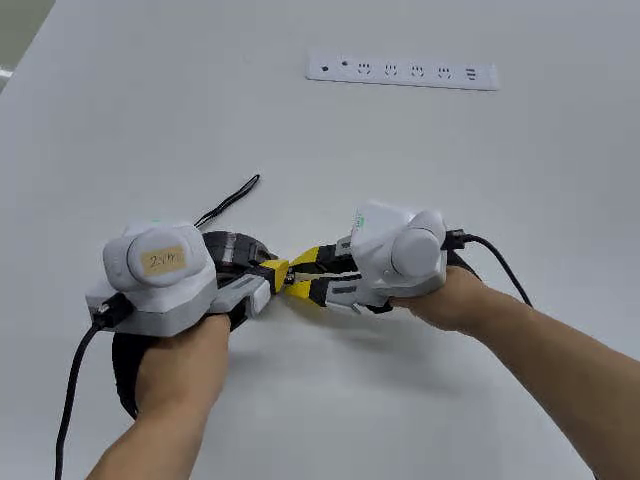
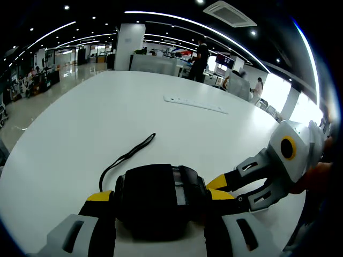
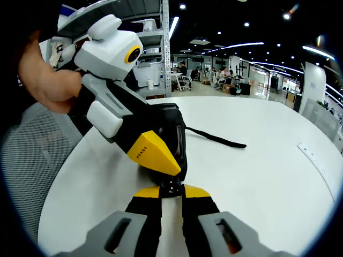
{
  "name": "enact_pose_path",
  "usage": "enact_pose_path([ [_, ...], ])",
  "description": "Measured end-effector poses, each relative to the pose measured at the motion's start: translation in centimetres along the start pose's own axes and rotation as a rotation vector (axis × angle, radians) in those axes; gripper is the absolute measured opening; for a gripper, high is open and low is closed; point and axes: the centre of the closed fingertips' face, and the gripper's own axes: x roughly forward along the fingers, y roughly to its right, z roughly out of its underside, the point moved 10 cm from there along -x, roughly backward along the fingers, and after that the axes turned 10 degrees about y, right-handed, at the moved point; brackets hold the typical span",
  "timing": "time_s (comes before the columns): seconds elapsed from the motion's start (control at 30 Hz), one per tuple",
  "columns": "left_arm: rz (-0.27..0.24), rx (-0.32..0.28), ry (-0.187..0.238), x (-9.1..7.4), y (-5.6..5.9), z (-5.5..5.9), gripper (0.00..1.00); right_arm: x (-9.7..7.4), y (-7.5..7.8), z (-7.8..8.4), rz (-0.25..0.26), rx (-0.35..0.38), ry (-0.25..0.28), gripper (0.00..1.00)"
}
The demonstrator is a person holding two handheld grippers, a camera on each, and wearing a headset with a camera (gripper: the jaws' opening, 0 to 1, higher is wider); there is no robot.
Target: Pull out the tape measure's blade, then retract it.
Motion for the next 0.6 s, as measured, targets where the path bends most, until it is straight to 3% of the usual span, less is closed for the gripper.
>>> enact_pose_path([
  [0.6, 0.016, 0.004, -0.004, -0.11, 0.06, 0.11, 0.65, 0.29, -0.25, 0.07, 0.003, -0.018, -0.009, 0.13],
])
